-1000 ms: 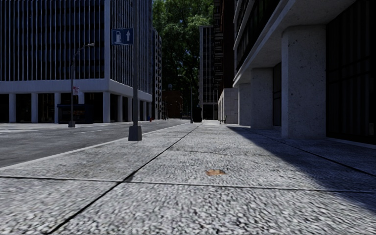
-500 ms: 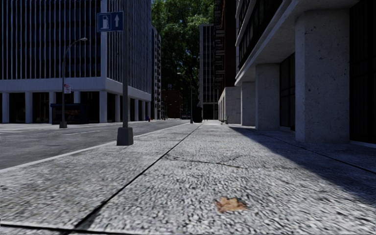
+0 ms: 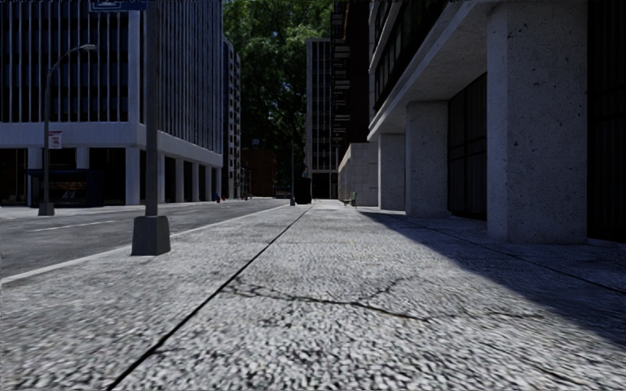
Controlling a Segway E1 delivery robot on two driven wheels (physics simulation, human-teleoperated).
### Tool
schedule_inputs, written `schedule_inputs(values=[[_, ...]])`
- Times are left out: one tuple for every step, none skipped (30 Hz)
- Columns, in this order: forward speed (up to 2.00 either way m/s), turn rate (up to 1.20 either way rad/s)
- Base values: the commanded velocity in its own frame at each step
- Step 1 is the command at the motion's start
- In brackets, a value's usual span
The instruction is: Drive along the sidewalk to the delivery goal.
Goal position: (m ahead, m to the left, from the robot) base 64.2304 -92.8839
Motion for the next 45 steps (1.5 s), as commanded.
schedule_inputs(values=[[2.0,0.0],[2.0,0.0],[2.0,0.0],[2.0,0.0],[2.0,0.0],[2.0,0.0],[2.0,0.0],[2.0,0.0],[2.0,0.0],[2.0,0.0],[2.0,0.0],[2.0,0.0],[2.0,0.0],[2.0,0.0],[2.0,0.0],[2.0,0.0],[2.0,0.0],[2.0,0.0],[2.0,0.0],[2.0,0.0],[2.0,0.0],[2.0,0.0],[2.0,0.0],[2.0,0.0],[2.0,0.0],[2.0,0.0],[2.0,0.0],[2.0,0.0],[2.0,0.0],[2.0,0.0],[2.0,0.0],[2.0,0.0],[2.0,0.0],[2.0,0.0],[2.0,0.0],[2.0,0.0],[2.0,0.0],[2.0,0.0],[2.0,0.0],[2.0,0.0],[2.0,0.0],[2.0,0.0],[2.0,0.0],[2.0,0.0],[2.0,0.0]])
